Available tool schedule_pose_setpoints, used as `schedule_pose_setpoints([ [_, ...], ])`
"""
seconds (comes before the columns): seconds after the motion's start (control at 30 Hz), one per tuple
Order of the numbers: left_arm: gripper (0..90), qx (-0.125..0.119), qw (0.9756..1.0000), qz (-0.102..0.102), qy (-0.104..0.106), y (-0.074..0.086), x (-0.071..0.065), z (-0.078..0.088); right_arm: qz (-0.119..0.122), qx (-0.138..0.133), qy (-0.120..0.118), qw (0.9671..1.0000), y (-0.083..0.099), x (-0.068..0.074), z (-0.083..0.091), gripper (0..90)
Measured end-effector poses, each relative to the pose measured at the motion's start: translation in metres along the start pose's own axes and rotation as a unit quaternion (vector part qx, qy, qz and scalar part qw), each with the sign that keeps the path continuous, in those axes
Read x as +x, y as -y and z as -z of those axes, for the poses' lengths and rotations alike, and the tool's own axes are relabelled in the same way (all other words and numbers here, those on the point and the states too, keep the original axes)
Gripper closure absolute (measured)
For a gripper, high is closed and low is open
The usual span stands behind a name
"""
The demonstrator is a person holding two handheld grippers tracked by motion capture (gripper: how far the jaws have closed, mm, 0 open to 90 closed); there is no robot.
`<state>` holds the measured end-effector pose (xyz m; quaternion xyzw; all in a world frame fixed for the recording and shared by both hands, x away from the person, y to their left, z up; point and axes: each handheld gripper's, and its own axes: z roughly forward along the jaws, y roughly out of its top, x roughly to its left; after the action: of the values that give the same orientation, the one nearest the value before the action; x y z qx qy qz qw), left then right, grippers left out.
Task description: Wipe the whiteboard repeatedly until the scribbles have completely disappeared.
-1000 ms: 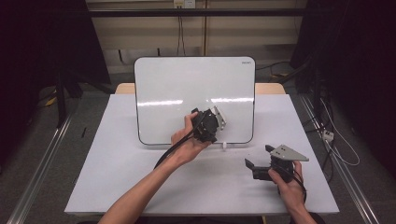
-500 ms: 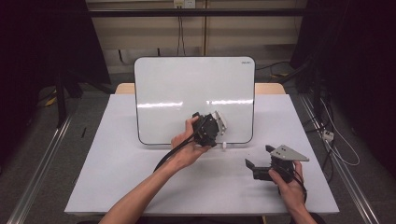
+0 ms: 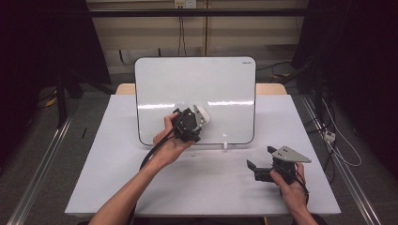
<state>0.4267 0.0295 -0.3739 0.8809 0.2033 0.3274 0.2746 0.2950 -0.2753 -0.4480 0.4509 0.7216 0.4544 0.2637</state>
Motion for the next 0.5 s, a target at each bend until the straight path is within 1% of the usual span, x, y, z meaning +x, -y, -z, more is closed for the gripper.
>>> schedule_pose_setpoints([
  [0.03,30.1,0.004,1.0000,0.005,-0.001,0.002,0.004,0.002,0.000,0.000,0.000,1.0000,0.000,0.000,0.000,4.7],
  [0.07,30.0,0.001,0.9999,0.011,-0.004,0.005,0.009,0.004,0.000,-0.001,0.000,1.0000,0.000,0.000,0.000,4.6],
  [0.1,30.1,0.001,0.9999,0.011,-0.004,0.007,0.013,0.005,-0.001,0.000,0.000,1.0000,0.000,0.000,0.000,4.7],
  [0.13,30.1,0.001,0.9999,0.012,-0.004,0.009,0.015,0.006,-0.001,0.000,0.001,1.0000,0.000,0.000,0.000,4.7],
  [0.17,30.1,-0.001,0.9999,0.017,0.002,0.011,0.018,0.007,-0.001,0.000,0.000,1.0000,0.000,0.000,0.000,4.6],
  [0.2,30.0,-0.003,0.9998,0.017,0.001,0.011,0.018,0.007,0.000,0.000,0.000,1.0000,0.000,0.000,0.000,4.7],
  [0.23,30.0,0.001,0.9999,0.013,-0.004,0.010,0.015,0.006,0.000,0.000,0.000,1.0000,0.000,0.000,0.000,4.6],
  [0.27,30.0,0.003,0.9999,0.007,-0.014,0.009,0.012,0.006,0.000,0.001,0.000,1.0000,0.000,0.000,-0.001,4.6],
  [0.3,30.0,0.006,0.9998,0.006,-0.020,0.007,0.010,0.005,0.001,0.001,0.000,1.0000,0.000,0.000,-0.001,4.6],
  [0.33,30.0,0.005,0.9998,0.005,-0.019,0.007,0.009,0.004,0.002,0.001,-0.001,1.0000,0.000,0.001,-0.001,4.6],
  [0.37,30.0,0.003,0.9998,0.007,-0.019,0.006,0.007,0.004,0.003,0.000,-0.002,1.0000,-0.001,0.001,-0.001,4.7],
  [0.4,30.0,0.006,0.9998,0.003,-0.020,0.005,0.005,0.003,0.003,0.001,-0.002,1.0000,-0.001,0.001,-0.002,4.6],
  [0.43,30.0,0.002,0.9997,0.001,-0.023,0.004,0.002,0.002,0.004,0.002,-0.001,1.0000,-0.001,0.002,-0.002,4.7],
  [0.5,30.0,0.003,0.9997,-0.006,-0.022,0.001,-0.004,0.000,0.004,0.001,-0.002,1.0000,-0.001,0.002,-0.002,4.6],
])
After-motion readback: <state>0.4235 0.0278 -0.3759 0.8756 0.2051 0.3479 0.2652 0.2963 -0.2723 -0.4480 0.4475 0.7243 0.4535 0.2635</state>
